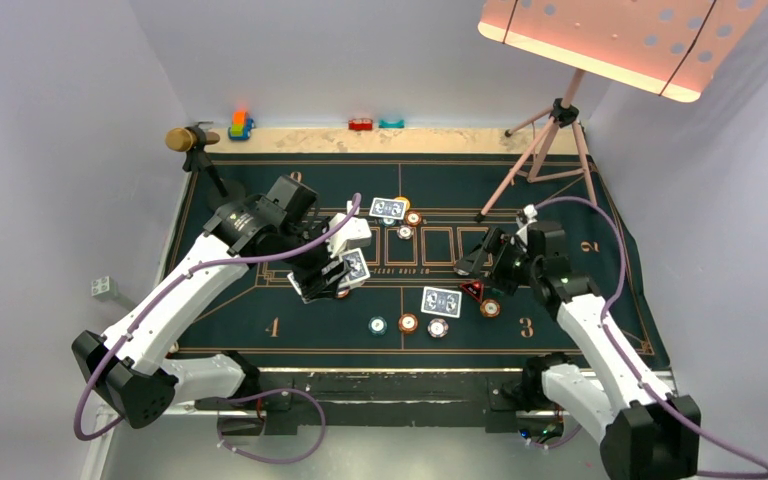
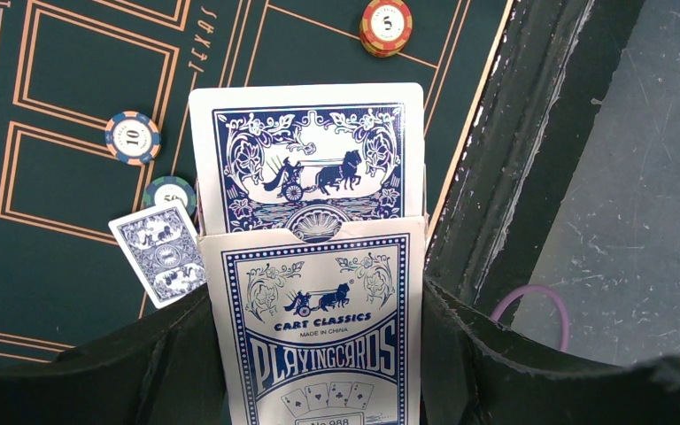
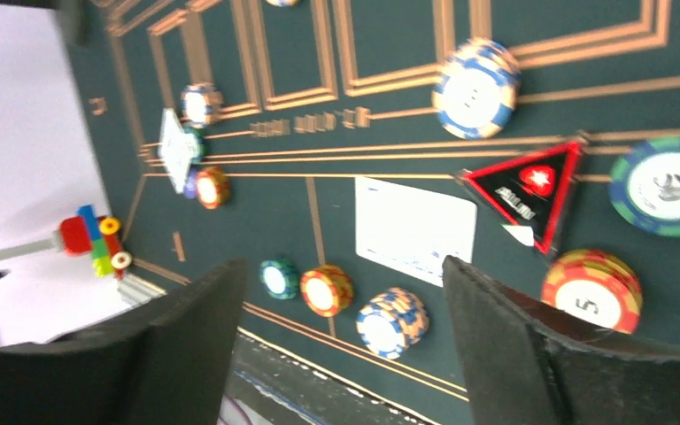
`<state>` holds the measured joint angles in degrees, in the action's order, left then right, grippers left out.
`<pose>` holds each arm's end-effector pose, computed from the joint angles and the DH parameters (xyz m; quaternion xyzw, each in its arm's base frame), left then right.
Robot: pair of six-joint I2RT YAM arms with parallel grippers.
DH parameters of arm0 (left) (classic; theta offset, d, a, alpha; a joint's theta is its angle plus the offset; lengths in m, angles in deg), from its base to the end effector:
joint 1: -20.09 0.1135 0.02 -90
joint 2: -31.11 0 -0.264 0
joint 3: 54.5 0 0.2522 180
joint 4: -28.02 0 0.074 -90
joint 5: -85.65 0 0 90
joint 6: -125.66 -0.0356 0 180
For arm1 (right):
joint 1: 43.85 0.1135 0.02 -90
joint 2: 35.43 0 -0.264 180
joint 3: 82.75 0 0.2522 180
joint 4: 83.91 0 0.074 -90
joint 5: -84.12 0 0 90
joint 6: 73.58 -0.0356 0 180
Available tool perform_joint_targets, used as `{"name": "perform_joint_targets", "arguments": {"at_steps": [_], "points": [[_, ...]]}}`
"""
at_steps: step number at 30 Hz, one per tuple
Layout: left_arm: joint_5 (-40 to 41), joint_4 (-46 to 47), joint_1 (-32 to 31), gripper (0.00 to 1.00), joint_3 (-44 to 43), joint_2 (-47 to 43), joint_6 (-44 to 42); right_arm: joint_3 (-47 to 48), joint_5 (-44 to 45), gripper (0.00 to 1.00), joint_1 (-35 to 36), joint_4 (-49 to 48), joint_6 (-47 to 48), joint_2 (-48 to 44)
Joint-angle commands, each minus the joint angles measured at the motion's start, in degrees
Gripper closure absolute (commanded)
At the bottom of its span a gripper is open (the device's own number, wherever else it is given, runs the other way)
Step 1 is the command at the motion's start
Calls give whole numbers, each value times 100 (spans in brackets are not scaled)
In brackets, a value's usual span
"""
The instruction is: Distribute texas hold em gaming equipment
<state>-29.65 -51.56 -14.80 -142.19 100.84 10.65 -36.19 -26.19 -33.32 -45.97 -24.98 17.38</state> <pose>0.1709 -0.1377 0.3455 0.5188 0.7928 -0.2321 0.2200 0.1827 0.0465 0.2215 0.1752 0.8923 0.3137 0.2733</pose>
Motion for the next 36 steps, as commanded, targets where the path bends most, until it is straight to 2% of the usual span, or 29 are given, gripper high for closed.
{"name": "perform_joint_targets", "arguments": {"at_steps": [1, 9, 14, 19, 27, 31, 36], "points": [[-193, 20, 11, 100, -286, -33, 23, 482, -790, 12, 127, -448, -42, -218], [-189, 59, 9, 100, -266, -3, 58, 1471, -1743, 5, 1997, -2155, -591, 793], [-162, 28, 16, 100, -254, -9, 58, 1802, -2181, 4, 2447, -3250, -1003, 1458], [-196, 43, 12, 100, -253, -18, 82, 2100, -2238, 2, 2842, -3794, -1293, 2156], [-198, 25, 9, 100, -253, -66, 91, 2600, -2013, 2, 3309, -3682, -1201, 3004], [-197, 21, 10, 100, -245, -104, 85, 2517, -1996, 15, 3320, -3756, -1281, 3051], [-199, 30, 10, 100, -251, -108, 85, 2346, -1973, 40, 3313, -3674, -1331, 3068]]}}
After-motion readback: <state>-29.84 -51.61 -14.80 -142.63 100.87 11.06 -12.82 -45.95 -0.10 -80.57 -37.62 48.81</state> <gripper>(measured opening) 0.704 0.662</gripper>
